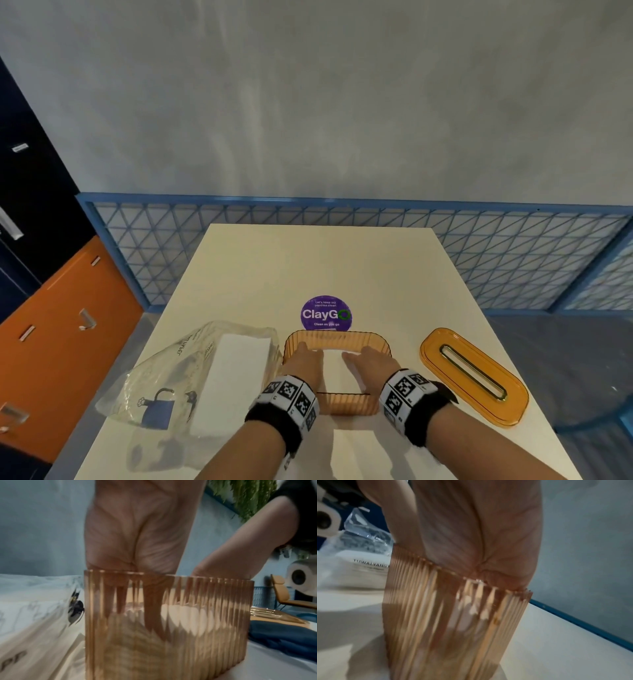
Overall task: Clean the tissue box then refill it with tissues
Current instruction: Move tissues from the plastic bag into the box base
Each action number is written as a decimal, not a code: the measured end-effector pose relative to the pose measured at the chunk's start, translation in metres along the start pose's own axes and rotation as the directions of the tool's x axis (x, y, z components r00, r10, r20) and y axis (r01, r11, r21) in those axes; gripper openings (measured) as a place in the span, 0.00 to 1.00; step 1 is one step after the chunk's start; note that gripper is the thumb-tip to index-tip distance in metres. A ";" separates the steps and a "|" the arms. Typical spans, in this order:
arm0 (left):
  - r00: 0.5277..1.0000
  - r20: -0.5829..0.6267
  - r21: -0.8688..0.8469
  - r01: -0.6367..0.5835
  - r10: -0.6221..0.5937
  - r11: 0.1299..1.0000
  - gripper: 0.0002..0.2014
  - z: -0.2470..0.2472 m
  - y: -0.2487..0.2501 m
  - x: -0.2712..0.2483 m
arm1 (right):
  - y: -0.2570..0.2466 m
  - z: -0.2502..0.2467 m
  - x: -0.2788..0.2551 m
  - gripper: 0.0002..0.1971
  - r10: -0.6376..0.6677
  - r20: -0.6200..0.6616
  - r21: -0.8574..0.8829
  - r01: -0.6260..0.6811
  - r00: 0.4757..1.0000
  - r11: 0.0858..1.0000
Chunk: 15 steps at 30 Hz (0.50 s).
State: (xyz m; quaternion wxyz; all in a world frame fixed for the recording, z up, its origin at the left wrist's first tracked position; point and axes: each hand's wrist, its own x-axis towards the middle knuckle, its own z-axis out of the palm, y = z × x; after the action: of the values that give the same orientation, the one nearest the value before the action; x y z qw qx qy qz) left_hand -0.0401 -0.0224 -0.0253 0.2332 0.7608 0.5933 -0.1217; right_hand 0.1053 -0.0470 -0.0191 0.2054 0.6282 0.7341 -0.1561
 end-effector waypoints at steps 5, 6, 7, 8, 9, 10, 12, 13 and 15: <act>1.000 -0.016 0.049 -0.009 0.010 0.999 0.20 -0.001 0.002 0.001 | -0.003 -0.003 0.002 0.32 -0.006 0.035 -0.034 0.008 0.999 0.999; 1.000 -0.013 0.068 -0.012 0.013 0.998 0.19 -0.002 0.002 0.001 | -0.003 -0.003 0.002 0.32 -0.016 0.030 -0.046 0.018 0.999 0.999; 1.000 0.000 0.091 -0.015 0.015 0.996 0.19 -0.003 0.003 0.000 | -0.003 -0.003 0.002 0.32 -0.025 0.031 -0.053 0.027 0.999 0.998; 1.000 0.011 0.110 -0.018 0.017 0.994 0.18 -0.005 0.004 -0.002 | -0.003 -0.005 0.001 0.30 -0.034 0.032 -0.059 0.035 0.999 0.998; 1.000 0.002 0.119 -0.027 0.027 0.993 0.18 -0.009 0.005 -0.005 | -0.001 -0.008 0.002 0.28 -0.038 0.024 -0.053 0.039 0.999 0.998; 0.998 -0.037 0.097 -0.043 0.047 0.994 0.18 -0.014 0.006 -0.008 | 0.001 -0.011 0.002 0.25 -0.045 -0.011 -0.025 0.045 0.999 0.999; 0.977 -0.202 -0.057 -0.088 0.074 0.995 0.21 -0.026 0.004 -0.017 | 0.008 -0.019 -0.001 0.19 -0.026 -0.165 0.125 0.047 0.986 0.991; 0.948 -0.314 -0.127 -0.103 0.058 0.987 0.21 -0.031 -0.001 -0.023 | 0.013 -0.023 -0.004 0.18 0.013 -0.253 0.227 0.047 0.967 0.973; 0.872 -0.486 -0.240 -0.074 -0.054 0.968 0.19 -0.038 -0.020 -0.034 | 0.026 -0.028 -0.011 0.17 0.142 -0.413 0.393 0.035 0.899 0.919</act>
State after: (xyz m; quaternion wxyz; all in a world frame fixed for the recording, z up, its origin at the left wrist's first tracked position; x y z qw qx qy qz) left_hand -0.0715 -0.0282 0.0191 0.1710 0.7342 0.6393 0.1518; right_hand 0.1291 -0.0384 0.0118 -0.0881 0.6955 0.6972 -0.1496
